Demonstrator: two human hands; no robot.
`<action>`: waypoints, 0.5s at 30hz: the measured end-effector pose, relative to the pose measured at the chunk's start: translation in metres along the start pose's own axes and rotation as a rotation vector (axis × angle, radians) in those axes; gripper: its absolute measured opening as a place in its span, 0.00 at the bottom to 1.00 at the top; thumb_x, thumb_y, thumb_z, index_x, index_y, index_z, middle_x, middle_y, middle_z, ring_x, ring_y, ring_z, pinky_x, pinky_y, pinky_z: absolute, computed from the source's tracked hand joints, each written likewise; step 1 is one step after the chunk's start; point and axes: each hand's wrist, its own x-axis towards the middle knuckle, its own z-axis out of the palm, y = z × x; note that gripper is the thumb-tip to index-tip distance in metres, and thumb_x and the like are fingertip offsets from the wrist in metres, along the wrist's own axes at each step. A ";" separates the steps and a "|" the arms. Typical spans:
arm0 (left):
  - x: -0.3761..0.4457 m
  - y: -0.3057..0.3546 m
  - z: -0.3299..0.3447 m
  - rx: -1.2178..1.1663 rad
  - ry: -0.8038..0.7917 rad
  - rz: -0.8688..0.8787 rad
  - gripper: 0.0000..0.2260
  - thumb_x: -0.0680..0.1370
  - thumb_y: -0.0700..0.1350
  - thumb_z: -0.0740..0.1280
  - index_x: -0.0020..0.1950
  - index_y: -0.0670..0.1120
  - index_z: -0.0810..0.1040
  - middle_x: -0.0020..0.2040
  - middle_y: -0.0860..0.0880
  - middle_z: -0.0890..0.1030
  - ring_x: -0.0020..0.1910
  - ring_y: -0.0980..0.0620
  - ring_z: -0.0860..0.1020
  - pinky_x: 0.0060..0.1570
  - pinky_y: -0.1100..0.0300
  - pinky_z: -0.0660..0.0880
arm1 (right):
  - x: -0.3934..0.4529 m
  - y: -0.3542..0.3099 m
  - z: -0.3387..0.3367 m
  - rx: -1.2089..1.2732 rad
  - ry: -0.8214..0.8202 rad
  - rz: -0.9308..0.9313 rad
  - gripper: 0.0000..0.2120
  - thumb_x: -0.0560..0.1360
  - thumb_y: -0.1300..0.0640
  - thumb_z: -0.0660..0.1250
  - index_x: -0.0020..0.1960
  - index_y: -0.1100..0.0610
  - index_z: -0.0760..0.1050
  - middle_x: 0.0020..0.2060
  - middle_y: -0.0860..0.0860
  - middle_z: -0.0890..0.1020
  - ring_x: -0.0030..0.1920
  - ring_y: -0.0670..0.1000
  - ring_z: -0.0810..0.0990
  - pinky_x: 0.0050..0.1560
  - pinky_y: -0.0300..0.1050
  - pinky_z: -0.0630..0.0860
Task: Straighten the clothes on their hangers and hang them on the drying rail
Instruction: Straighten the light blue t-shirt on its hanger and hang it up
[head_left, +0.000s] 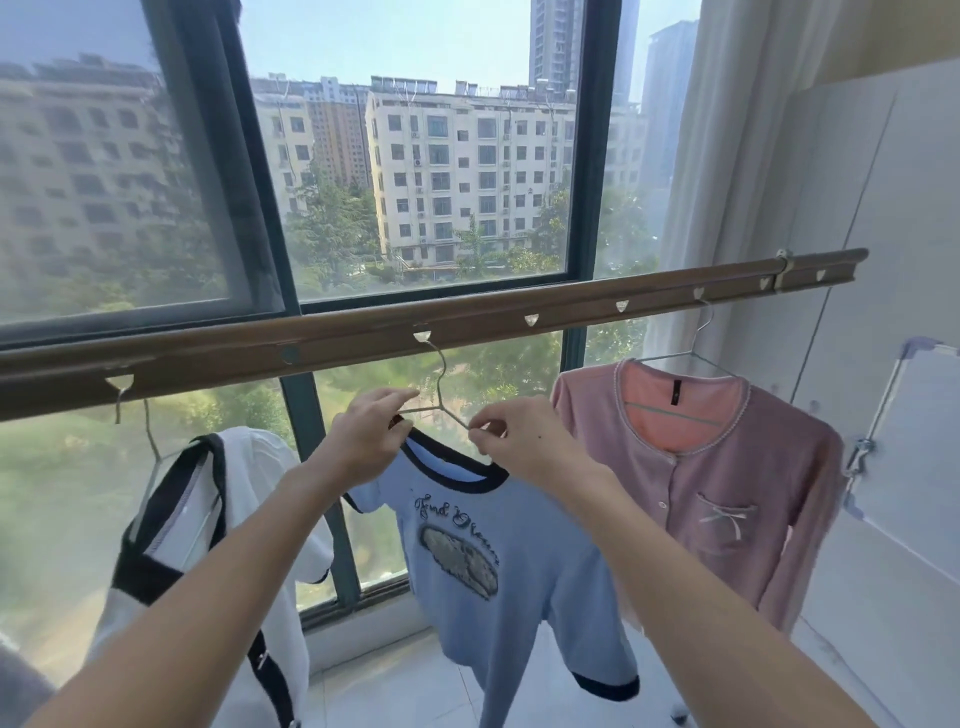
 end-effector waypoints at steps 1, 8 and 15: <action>-0.007 0.001 -0.002 -0.016 0.017 -0.006 0.19 0.80 0.44 0.63 0.72 0.48 0.69 0.68 0.47 0.73 0.68 0.46 0.70 0.67 0.44 0.68 | 0.001 0.000 0.003 0.004 0.000 -0.012 0.09 0.78 0.57 0.67 0.53 0.56 0.85 0.41 0.53 0.86 0.42 0.48 0.81 0.38 0.29 0.71; -0.060 0.005 -0.027 -0.043 0.105 -0.088 0.20 0.79 0.43 0.65 0.71 0.47 0.71 0.65 0.48 0.74 0.62 0.51 0.73 0.62 0.57 0.68 | -0.002 -0.009 0.024 0.015 0.012 -0.062 0.09 0.78 0.57 0.67 0.53 0.58 0.84 0.40 0.52 0.85 0.36 0.45 0.78 0.35 0.25 0.67; -0.106 0.001 -0.065 -0.047 0.147 -0.117 0.17 0.79 0.43 0.64 0.69 0.47 0.72 0.64 0.49 0.75 0.58 0.53 0.75 0.52 0.61 0.73 | -0.018 -0.027 0.033 0.029 0.011 0.016 0.13 0.79 0.57 0.67 0.61 0.59 0.81 0.49 0.54 0.85 0.46 0.50 0.81 0.45 0.33 0.70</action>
